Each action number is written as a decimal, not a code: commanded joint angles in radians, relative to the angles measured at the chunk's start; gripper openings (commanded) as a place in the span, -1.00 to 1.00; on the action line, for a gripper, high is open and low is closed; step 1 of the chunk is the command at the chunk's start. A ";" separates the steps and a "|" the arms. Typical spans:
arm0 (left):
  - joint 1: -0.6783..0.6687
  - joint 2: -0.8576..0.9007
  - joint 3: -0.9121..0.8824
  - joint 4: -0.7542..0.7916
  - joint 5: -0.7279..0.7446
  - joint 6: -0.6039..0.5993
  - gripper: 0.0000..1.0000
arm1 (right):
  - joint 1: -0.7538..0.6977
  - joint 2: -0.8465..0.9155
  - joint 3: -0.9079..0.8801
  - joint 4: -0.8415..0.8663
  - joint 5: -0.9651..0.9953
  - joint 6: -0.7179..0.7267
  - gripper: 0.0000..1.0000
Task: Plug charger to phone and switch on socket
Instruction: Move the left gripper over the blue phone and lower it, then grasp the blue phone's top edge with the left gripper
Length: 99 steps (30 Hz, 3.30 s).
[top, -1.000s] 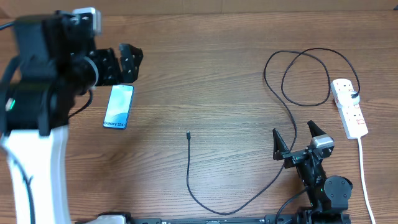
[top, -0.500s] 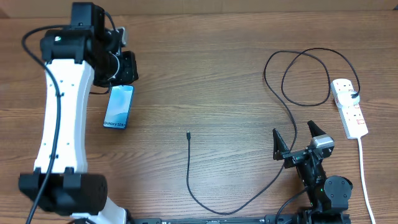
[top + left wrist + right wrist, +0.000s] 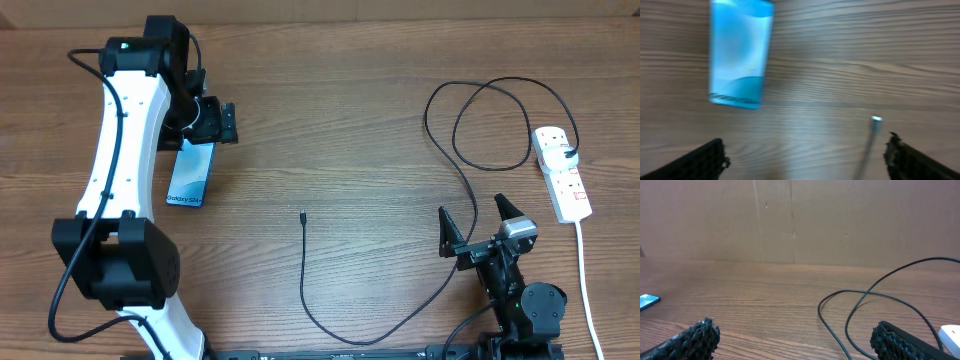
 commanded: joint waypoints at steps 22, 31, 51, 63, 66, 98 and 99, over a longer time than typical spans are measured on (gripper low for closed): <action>0.058 0.380 -0.038 0.045 -0.235 0.110 0.99 | 0.006 -0.006 -0.010 0.006 0.006 -0.002 1.00; 0.108 0.403 -0.039 0.125 -0.232 0.129 0.99 | 0.006 -0.006 -0.010 0.006 0.006 -0.002 1.00; 0.111 0.403 -0.111 0.214 -0.101 0.185 0.99 | 0.006 -0.006 -0.010 0.006 0.006 -0.002 1.00; 0.111 0.403 -0.203 0.309 -0.083 0.185 0.99 | 0.006 -0.006 -0.010 0.006 0.006 -0.002 1.00; 0.110 0.403 -0.203 0.291 -0.027 0.185 0.98 | 0.006 -0.006 -0.010 0.006 0.006 -0.002 1.00; -0.059 0.403 -0.203 0.304 0.044 -0.177 0.99 | 0.006 -0.006 -0.010 0.006 0.006 -0.002 1.00; -0.059 0.403 -0.203 0.317 0.043 -0.180 0.99 | 0.006 -0.006 -0.010 0.006 0.006 -0.002 1.00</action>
